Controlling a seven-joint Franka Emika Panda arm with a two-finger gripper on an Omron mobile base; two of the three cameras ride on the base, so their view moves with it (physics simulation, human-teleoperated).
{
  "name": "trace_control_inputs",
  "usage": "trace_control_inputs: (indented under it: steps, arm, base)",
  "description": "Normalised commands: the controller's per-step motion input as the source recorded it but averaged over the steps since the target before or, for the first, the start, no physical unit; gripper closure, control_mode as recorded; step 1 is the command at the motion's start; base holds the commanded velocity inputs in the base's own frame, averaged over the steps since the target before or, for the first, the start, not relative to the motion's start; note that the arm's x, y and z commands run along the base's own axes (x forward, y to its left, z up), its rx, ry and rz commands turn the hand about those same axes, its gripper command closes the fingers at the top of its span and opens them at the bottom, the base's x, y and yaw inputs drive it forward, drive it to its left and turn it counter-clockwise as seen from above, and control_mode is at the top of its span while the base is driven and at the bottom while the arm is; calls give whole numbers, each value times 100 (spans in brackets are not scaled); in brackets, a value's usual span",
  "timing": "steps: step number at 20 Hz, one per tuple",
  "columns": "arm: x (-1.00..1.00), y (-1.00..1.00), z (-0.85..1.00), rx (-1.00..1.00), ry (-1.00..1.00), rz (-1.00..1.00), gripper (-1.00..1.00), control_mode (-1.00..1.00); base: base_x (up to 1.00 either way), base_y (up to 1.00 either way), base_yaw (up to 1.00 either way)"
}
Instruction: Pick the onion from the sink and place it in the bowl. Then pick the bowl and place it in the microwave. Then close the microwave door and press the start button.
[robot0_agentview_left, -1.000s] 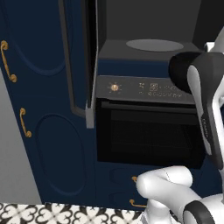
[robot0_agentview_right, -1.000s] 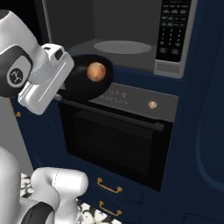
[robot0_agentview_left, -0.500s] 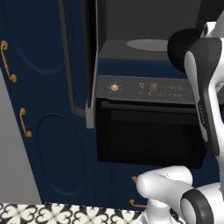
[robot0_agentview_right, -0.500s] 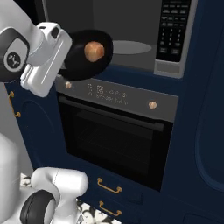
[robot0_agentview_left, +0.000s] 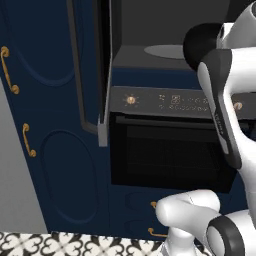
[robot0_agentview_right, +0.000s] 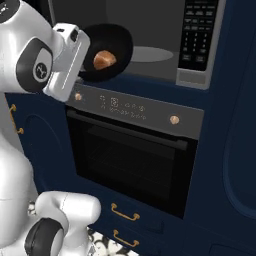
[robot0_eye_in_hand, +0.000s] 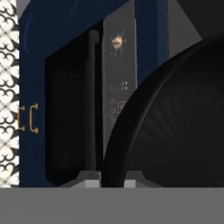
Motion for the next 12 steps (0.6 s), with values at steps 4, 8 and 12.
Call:
trace_control_inputs:
  steps: [4, 8, 12]
  arm:
    - [52, 0, 17, 0, 54, 9, 100, -100]
    - [31, -1, 17, 0, 26, 7, 100, -100]
    - [19, -4, 0, 0, -16, 1, 100, -100]
  base:
    - [0, 0, 0]
    - [0, 0, 0]
    - [0, 0, 0]
